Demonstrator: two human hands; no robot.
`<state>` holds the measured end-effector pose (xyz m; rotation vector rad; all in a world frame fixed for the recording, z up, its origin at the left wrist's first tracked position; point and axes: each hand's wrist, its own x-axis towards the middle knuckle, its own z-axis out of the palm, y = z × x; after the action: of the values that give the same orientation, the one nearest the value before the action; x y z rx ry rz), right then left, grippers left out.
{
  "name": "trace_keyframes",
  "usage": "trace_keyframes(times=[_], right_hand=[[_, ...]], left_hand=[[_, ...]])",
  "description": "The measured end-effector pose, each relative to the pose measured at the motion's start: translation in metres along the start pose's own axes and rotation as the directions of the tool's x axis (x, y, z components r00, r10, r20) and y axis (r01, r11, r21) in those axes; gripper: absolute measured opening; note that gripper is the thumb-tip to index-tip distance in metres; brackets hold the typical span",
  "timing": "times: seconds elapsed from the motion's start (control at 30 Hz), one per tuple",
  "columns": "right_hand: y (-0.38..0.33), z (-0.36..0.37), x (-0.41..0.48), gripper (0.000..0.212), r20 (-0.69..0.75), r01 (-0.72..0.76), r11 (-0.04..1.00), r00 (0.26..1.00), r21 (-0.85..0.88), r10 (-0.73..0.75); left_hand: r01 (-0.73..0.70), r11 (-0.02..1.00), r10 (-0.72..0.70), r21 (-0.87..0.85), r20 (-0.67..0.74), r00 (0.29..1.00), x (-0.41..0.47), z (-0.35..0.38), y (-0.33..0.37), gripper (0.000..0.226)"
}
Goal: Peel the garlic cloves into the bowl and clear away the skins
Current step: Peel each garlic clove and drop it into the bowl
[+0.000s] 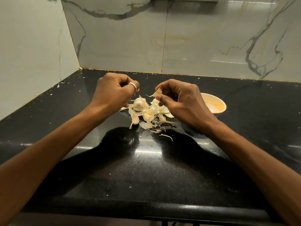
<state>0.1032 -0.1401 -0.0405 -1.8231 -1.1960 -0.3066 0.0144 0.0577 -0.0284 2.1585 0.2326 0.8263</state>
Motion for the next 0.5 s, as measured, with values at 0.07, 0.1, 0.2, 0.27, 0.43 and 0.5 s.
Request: trace_keyframes(times=[0.07,0.1,0.2,0.27,0.43,0.5], right_hand=[[0.0,0.0,0.0,0.017,0.001,0.001,1.0,1.0,-0.005,-0.001],[0.001,0.001,0.0,0.017,0.002,0.0,1.0,1.0,-0.007,0.0],[0.001,0.001,0.0,0.016,0.005,-0.005,1.0,1.0,-0.015,0.005],[0.002,0.001,0.001,0.016,0.004,-0.004,1.0,1.0,-0.025,0.004],[0.003,0.004,0.0,0.014,0.012,0.031,0.997,0.999,-0.066,-0.03],[0.003,0.006,0.0,0.016,0.011,0.068,0.992,0.998,-0.102,-0.067]], left_hand=[[-0.062,0.996,0.061,0.067,0.012,0.998,-0.001,0.002,-0.001,0.015],[-0.091,0.992,0.09,0.089,0.019,0.996,-0.002,0.003,0.0,0.011],[-0.196,0.975,0.192,0.103,0.055,0.98,-0.005,0.004,0.001,0.005],[-0.294,0.949,0.285,0.113,0.083,0.955,-0.006,0.005,0.002,0.008],[-0.443,0.889,0.433,0.118,0.103,0.896,-0.012,0.011,0.006,0.017],[-0.446,0.887,0.436,0.123,0.097,0.895,-0.014,0.013,0.007,0.02]])
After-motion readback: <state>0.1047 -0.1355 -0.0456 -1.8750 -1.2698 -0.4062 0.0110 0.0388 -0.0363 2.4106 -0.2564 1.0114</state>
